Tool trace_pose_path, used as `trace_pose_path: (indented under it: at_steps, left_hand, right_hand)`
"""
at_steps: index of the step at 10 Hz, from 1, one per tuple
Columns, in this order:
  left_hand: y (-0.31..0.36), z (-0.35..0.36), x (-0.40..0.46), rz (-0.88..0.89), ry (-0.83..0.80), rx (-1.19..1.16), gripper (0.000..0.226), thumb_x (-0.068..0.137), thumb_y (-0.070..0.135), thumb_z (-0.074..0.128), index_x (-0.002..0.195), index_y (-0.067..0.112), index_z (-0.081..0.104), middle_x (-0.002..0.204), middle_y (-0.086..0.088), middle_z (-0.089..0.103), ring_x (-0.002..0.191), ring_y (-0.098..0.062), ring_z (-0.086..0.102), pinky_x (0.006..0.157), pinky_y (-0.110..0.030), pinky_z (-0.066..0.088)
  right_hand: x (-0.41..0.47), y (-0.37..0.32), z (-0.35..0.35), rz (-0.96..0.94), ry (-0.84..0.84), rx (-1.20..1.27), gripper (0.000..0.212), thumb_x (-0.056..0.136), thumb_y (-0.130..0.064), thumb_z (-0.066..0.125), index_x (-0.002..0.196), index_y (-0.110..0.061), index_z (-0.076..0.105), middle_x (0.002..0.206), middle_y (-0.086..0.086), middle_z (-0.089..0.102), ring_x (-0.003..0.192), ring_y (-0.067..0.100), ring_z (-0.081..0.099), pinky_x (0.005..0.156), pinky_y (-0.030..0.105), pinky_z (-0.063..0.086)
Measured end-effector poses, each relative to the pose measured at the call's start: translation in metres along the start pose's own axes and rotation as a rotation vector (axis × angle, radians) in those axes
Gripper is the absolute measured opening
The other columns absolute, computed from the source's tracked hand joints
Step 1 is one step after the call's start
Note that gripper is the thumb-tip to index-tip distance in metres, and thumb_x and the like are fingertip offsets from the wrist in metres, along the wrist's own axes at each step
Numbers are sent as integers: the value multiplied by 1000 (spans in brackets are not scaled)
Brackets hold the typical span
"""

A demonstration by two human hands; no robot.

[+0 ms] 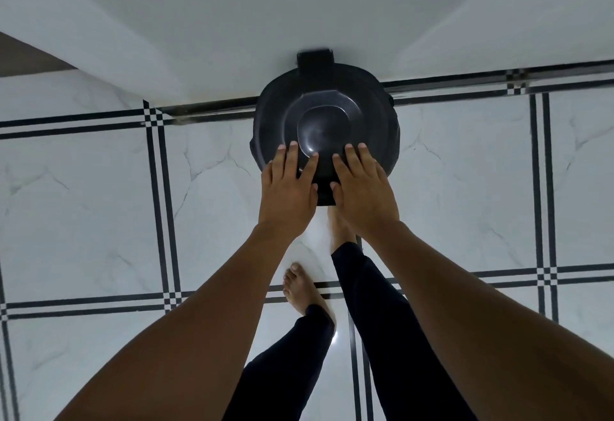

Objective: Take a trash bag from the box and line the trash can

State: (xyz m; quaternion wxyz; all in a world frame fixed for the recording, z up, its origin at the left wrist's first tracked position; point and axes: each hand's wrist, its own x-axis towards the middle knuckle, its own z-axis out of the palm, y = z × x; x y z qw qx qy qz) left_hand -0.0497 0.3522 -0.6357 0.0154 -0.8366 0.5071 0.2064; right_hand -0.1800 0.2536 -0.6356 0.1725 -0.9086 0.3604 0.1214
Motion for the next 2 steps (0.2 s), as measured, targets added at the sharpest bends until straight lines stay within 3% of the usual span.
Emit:
trace_pose_path:
  at_steps: [2]
  left_hand:
    - [2,-33,-10,-19,-12,22,57,105,38,46,158,25,30,168,-16,22,155,-38,17,124,-52,19]
  right_hand:
    - [-9,-8,-38,-1,-37,20,56,108,-36,41,159,-14,34,167,14,31,157,35,21,125,51,24]
